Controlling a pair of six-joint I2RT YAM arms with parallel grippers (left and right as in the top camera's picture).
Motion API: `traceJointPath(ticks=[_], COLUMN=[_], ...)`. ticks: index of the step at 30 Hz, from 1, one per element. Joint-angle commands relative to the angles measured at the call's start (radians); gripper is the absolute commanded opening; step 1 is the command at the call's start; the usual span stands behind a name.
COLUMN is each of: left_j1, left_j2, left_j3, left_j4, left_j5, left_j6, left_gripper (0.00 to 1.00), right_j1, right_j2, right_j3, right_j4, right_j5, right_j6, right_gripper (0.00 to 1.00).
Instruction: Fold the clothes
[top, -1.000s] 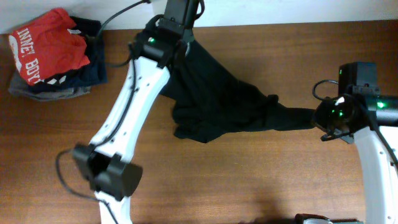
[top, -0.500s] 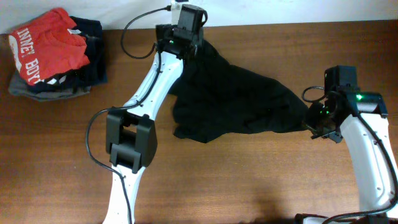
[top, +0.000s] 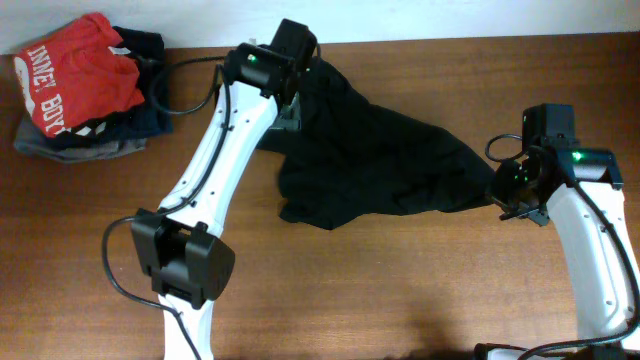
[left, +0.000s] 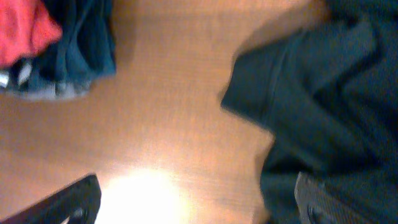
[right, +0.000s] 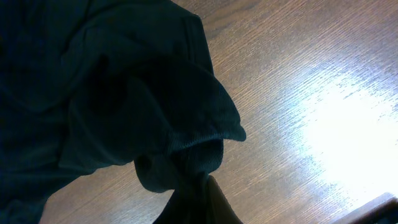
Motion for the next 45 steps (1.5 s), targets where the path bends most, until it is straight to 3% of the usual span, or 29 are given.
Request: traceJointPath(ticks=[1,6,18,24,29,34,38,45], left_j1=[0.009,0.009,0.013,0.025,0.105,0.152,0.156,0.151], left_j2=[-0.016,-0.016,-0.022,-0.103,-0.280,-0.484,-0.520,-0.463], left_j3=[0.011,-0.008,-0.187,-0.332,-0.517,-0.836,-1.020,-1.085], left_j4=[-0.050,-0.149,-0.130,0.006,0.117,0.403,0.610,0.688], left_j5=[0.103,0.286,0.459,0.431,0.417,0.627,0.842,0.895], left_j6=[-0.051,-0.051,-0.016,-0.036,-0.062,-0.038,-0.012,-0.013], left_gripper=[0.99,0.99,0.99,1.00,0.99,0.99,0.99,0.99], right_j1=[0.005,0.005,0.005,0.005,0.005,0.005,0.005,0.005], right_j2=[-0.004,-0.004,-0.004,-0.004,-0.004,-0.004,-0.004,-0.004], right_j3=[-0.003,-0.003,-0.003,-0.003,-0.003,-0.003,-0.003,-0.003], right_j4=[0.002,-0.002,0.013,0.014,0.021,0.043,0.054,0.040], right_j5=[0.005,0.005,0.006,0.013,0.013,0.013,0.012,0.008], right_j6=[0.008,0.005,-0.023,-0.023,-0.030,-0.029,-0.030,-0.029], right_gripper=[0.06,0.06,0.07,0.07,0.10,0.10,0.11,0.11])
